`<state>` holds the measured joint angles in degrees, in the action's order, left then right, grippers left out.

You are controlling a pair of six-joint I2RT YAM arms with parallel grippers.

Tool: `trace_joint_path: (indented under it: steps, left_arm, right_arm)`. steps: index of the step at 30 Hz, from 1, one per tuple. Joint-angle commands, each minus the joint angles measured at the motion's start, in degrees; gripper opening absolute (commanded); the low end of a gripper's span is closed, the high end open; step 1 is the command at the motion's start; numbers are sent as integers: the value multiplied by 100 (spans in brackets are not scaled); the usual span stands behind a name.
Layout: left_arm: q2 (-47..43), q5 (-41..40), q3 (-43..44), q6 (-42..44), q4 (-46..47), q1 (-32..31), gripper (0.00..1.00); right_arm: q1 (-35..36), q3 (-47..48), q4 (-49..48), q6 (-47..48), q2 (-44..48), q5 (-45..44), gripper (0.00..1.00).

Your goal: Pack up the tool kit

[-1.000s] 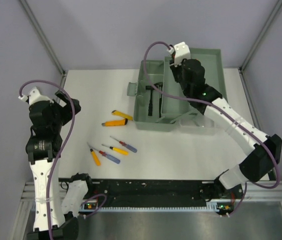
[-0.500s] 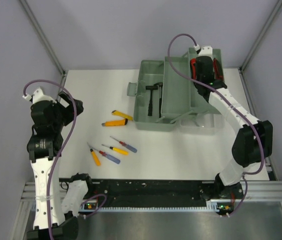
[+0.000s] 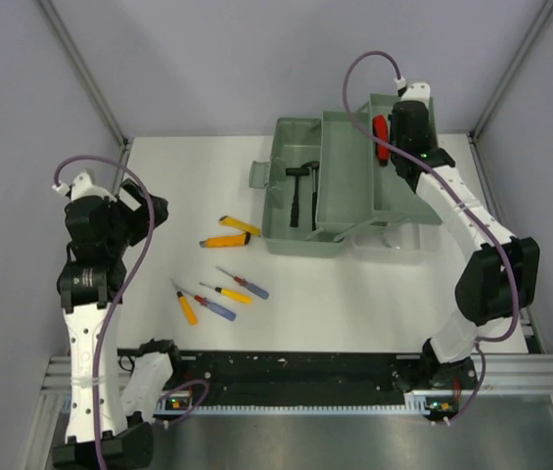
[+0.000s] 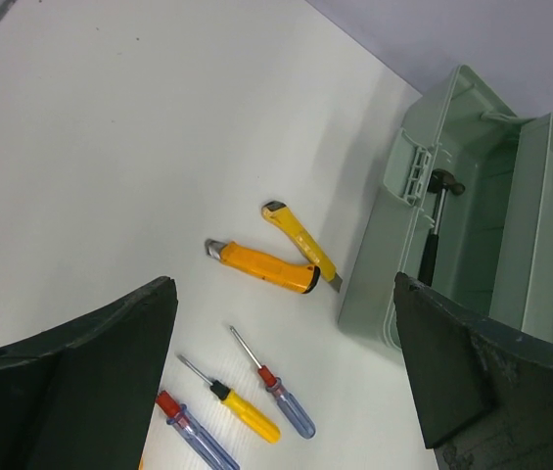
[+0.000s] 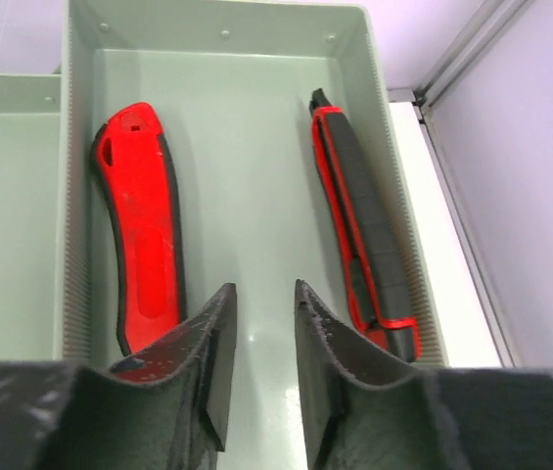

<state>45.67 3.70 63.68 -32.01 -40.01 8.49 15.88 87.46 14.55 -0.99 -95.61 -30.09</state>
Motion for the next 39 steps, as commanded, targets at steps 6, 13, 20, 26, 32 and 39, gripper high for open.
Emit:
trace_joint_path:
  steps: [6,13,20,26,32,39]
  left_arm:
    - [284,1044,-636,134,731,30,95]
    - [679,1615,-1419,-165,1240,30,93]
    - [1075,2038,-1824,-253,1443,30,89]
    - [1251,2231,-2201,-359,1733,3,89]
    - [1339,2258,-2386,-332,1812,-5,88]
    - [1348,2222,-2404,-271,1786,-5,88]
  right_arm:
    - [-120,272,523,-507,815,1045,40]
    - [-120,-10,391,-744,1457,2456,57]
    - [-295,245,593,-656,1107,347,62]
    - [-805,543,804,-902,563,766,62]
    - [-894,746,954,-911,122,812,62]
    - [-929,720,971,-1034,-115,899,61]
